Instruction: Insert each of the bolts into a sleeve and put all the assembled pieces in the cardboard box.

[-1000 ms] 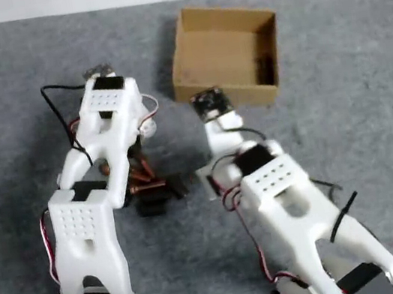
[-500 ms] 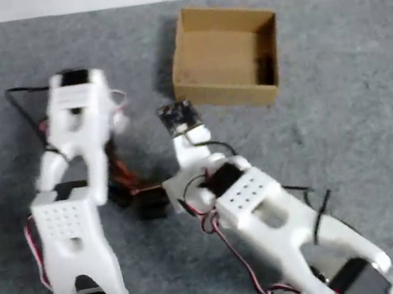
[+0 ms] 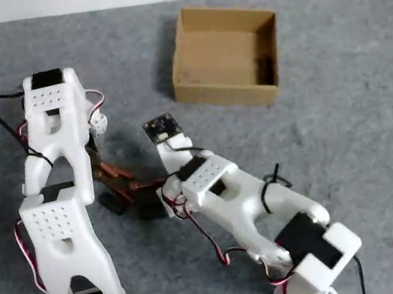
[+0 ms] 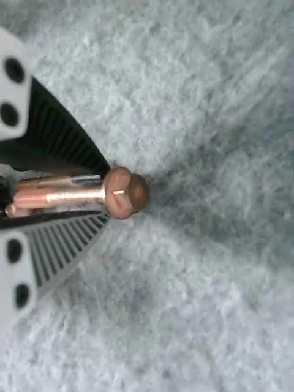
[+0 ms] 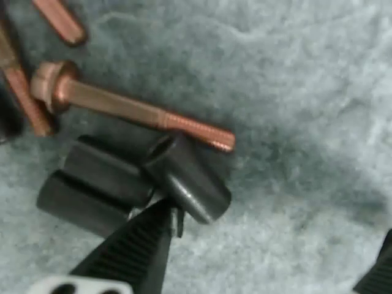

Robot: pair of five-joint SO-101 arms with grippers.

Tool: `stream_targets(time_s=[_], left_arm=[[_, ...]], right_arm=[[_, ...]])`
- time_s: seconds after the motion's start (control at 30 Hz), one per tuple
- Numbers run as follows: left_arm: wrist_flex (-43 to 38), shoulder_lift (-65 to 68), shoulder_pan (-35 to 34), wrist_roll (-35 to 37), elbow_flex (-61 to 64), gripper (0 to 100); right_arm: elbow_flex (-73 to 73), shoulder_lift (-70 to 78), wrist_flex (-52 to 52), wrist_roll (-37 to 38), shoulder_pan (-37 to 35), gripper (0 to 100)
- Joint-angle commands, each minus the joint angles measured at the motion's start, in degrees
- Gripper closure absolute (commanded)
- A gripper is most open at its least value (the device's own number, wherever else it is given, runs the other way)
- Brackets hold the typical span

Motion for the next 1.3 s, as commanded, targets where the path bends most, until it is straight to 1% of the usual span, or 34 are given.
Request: stream_targets(time_s=[0.0, 0.07, 0.13, 0.17, 0.33, 0.37, 0.4, 0.47, 0.57, 0.67, 0.77, 0.87, 1.0, 1.07, 1.17, 1.23, 1.27], left_arm=[[0.79, -0.92, 0.66, 0.44, -2.59, 100], [0.88, -0.92, 1.54, 0.44, -2.51, 100], [1.05, -0.92, 2.51, 0.35, -2.42, 100], [1.58, -0.92, 2.86, 0.35, -2.42, 100], [2.81, -1.01, 4.00, 0.26, -2.68, 100], [2.81, -1.01, 4.18, 0.26, -2.68, 100], [2.81, -1.01, 4.44, -0.35, -2.68, 100], [2.81, -1.10, 5.23, -4.84, -2.68, 100], [3.08, -2.77, 6.90, -10.11, -2.33, 100], [4.48, -4.62, 7.34, -12.92, -2.24, 100], [4.40, -6.29, 7.16, -16.35, -0.66, 100], [4.04, -8.40, 7.34, -16.70, 1.98, 100], [3.96, -9.89, 7.16, -16.62, 4.00, 100], [3.96, -9.89, 7.08, -16.62, 4.00, 100], [3.96, -9.80, 7.08, -16.62, 4.09, 100], [3.96, -9.80, 7.16, -16.62, 4.18, 100], [3.96, -9.71, 7.25, -16.62, 4.18, 100]], right_arm=[[-3.38, 4.00, -0.84, -0.09, -0.40, 55.3], [-4.09, 5.14, -0.66, -0.09, -0.40, 55.7], [-4.09, 5.32, -0.66, -0.09, -0.40, 61.0], [-4.00, 5.32, -0.66, -0.09, -0.40, 66.2], [-4.00, 5.41, -0.66, -0.09, -0.04, 99.1], [-4.00, 5.32, -0.66, -0.09, -0.22, 99.8], [-3.82, 5.23, -0.48, -0.09, -0.31, 98.3], [-4.00, 5.05, 1.63, 0.97, -0.31, 99.6], [-3.91, 1.89, 3.65, 6.51, -0.40, 99.4], [-2.77, -5.58, 3.82, 7.03, -0.13, 99.4], [2.77, -14.02, 3.21, 7.38, 0.04, 99.4], [8.13, -20.70, 0.13, 11.52, 0.04, 99.4], [12.44, -24.31, -0.22, 15.30, 0.13, 98.2], [12.62, -24.31, -0.22, 15.21, 0.40, 91.9], [12.62, -24.31, -0.22, 15.91, 1.36, 76.0], [12.62, -24.31, -0.22, 19.34, 2.51, 68.1], [12.53, -24.31, -0.22, 21.63, 3.12, 66.7]])
